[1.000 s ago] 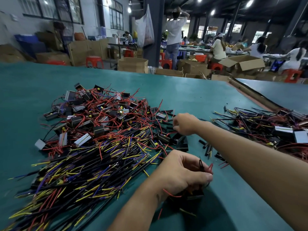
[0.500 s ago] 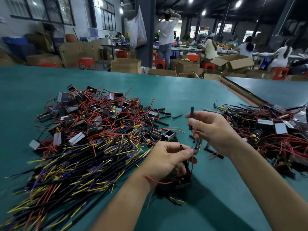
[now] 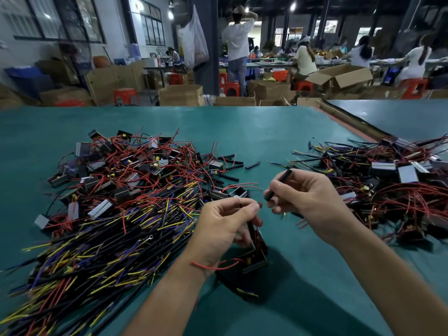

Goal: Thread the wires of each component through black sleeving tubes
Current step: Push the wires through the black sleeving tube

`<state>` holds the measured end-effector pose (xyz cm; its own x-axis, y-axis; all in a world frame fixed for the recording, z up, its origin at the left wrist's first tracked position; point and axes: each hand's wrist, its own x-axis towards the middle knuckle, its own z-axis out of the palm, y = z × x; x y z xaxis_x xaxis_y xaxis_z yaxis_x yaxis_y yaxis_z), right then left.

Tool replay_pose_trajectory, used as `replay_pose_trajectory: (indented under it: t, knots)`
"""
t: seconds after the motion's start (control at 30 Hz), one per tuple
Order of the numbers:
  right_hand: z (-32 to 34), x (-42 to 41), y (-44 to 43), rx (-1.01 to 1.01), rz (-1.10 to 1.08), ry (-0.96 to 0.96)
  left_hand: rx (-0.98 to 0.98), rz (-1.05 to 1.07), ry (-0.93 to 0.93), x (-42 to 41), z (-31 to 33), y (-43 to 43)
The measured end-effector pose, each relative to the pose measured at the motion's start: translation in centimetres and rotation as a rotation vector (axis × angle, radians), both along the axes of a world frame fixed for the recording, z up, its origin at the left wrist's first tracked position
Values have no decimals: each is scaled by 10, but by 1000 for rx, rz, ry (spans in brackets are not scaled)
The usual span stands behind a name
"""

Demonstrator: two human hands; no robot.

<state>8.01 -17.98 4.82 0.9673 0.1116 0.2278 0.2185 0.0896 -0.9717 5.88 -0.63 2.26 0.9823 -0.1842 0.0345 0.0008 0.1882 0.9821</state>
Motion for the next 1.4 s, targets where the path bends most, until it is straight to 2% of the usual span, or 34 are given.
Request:
replay_pose_trajectory:
  t: [0.17, 0.43, 0.6, 0.93, 1.07, 1.23, 1.4]
  knots:
    - [0, 1, 0, 54, -137, -41, -26, 22, -7, 1, -4, 0]
    - [-3, 0, 3, -29, -52, -39, -32, 7, -20, 1, -3, -1]
    - [-2, 3, 0, 24, -145, -41, -24, 7, -27, 3, -4, 0]
    - [-2, -3, 5, -22, 10, 13, 23, -6, -39, 2, -5, -3]
    - [0, -6, 3, -115, 1, -46, 17, -39, 10, 3, -5, -1]
    - [5, -9, 4, -297, 47, -143, 58, -71, -35, 4, -7, -2]
    - [8, -10, 1, -307, 60, -166, 58, -72, -34, 4, -8, -1]
